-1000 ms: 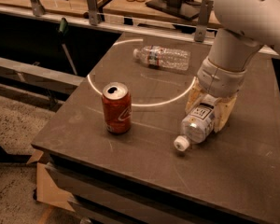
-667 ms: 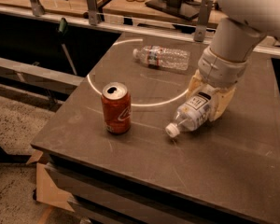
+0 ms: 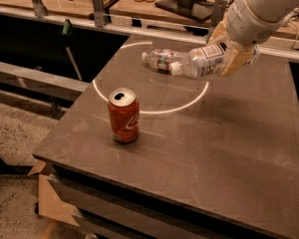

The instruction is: Move blue plastic bottle near water bottle

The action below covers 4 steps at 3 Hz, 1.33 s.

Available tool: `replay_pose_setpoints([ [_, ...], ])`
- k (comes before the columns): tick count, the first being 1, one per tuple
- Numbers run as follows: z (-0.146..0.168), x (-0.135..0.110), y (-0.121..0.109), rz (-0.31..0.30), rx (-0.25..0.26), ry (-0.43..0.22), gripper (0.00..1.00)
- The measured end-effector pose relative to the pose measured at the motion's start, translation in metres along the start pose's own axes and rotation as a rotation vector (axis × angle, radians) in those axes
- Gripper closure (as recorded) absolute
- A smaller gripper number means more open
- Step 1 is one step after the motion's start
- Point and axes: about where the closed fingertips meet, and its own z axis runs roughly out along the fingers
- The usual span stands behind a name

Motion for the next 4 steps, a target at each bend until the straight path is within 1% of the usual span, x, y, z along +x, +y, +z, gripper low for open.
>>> replay_pose_setpoints([
  [1, 0.009, 0.019, -0.036, 0.161, 0.078, 0.049, 1.0],
  [2, 0.028, 0.047, -0.055, 0.324, 0.089, 0.104, 1.0],
  [3, 0.055, 0.064, -0.046, 0.43, 0.024, 0.153, 1.0],
  [4, 0.068, 0.076, -0.025, 0.487, -0.035, 0.189, 1.0],
])
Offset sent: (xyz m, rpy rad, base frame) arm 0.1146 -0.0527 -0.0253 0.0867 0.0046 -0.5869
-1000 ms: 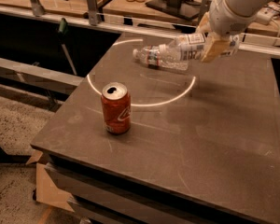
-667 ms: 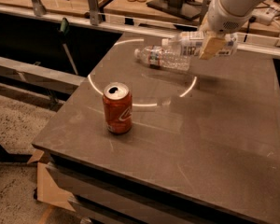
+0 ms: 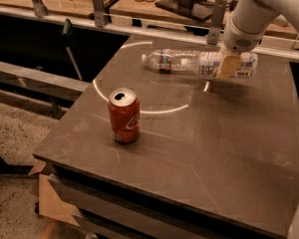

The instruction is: Move blue plastic bottle near water bottle

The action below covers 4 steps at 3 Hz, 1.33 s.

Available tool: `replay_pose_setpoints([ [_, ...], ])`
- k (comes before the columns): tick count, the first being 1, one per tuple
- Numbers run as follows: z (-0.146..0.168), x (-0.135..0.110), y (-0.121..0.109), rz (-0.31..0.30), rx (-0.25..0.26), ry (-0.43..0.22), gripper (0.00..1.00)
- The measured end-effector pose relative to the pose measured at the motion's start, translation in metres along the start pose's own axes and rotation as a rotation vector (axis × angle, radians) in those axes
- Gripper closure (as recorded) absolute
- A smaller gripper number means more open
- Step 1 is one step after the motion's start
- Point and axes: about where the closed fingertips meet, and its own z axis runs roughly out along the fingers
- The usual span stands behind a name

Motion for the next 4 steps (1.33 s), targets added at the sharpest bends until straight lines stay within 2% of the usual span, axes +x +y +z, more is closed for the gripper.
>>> replay_pose_setpoints([
  [1, 0.009, 0.014, 0.017, 0.021, -0.043, 0.041, 1.0],
  [2, 0.014, 0.01, 0.025, 0.012, -0.061, 0.036, 0.81],
  [4, 0.022, -0.024, 0.019, -0.005, -0.064, -0.008, 0.35],
])
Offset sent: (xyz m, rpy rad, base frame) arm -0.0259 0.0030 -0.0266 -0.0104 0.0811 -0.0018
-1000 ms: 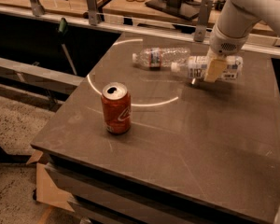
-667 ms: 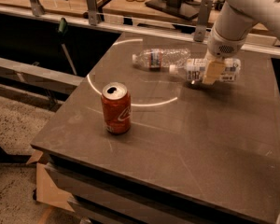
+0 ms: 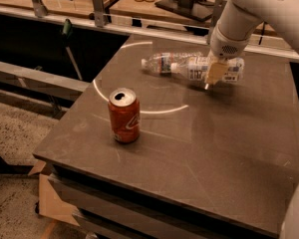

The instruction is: Move blue plastic bottle near water bottle

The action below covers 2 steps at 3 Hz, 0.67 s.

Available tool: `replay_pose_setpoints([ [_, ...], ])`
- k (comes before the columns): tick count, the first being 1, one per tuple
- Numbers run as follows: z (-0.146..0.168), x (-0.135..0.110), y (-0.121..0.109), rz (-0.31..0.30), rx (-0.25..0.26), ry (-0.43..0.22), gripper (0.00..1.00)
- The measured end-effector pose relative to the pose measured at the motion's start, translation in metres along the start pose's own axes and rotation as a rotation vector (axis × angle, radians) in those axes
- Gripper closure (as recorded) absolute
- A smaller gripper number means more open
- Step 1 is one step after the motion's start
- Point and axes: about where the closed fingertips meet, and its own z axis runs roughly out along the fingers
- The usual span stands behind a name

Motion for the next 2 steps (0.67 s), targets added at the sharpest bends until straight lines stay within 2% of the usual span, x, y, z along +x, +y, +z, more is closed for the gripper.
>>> replay_pose_setpoints([
  [1, 0.0031, -0.0029, 0.0009, 0.001, -0.005, 0.0, 0.12],
  [2, 0.0062, -0.0026, 0.0063, -0.003, -0.015, 0.007, 0.0],
])
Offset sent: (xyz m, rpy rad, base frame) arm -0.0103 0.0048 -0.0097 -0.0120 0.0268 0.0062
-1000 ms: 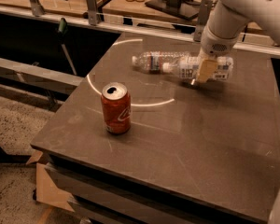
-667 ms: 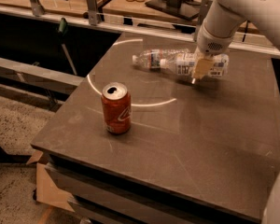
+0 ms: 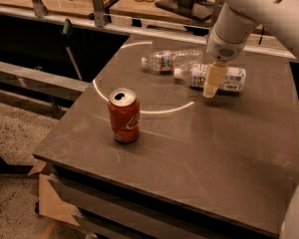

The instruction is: Move blue plastic bottle near water bottle

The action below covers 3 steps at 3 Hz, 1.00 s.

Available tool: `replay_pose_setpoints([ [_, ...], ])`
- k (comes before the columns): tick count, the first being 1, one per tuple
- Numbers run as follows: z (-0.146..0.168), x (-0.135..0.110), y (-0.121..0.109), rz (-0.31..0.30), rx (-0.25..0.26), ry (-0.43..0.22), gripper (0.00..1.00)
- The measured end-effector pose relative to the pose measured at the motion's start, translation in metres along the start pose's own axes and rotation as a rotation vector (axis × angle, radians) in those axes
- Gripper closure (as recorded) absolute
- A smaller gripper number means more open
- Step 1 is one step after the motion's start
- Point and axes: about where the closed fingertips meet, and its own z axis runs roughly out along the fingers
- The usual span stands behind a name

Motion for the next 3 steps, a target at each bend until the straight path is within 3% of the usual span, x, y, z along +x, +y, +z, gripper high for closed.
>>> replay_pose_setpoints([
  [1, -0.007, 0.006, 0.001, 0.003, 0.012, -0.008, 0.0],
  [2, -0.053, 0.037, -0.011, 0.053, 0.083, -0.079, 0.0],
  [3, -0.105, 0.086, -0.021, 0.172, 0.181, -0.077, 0.0],
])
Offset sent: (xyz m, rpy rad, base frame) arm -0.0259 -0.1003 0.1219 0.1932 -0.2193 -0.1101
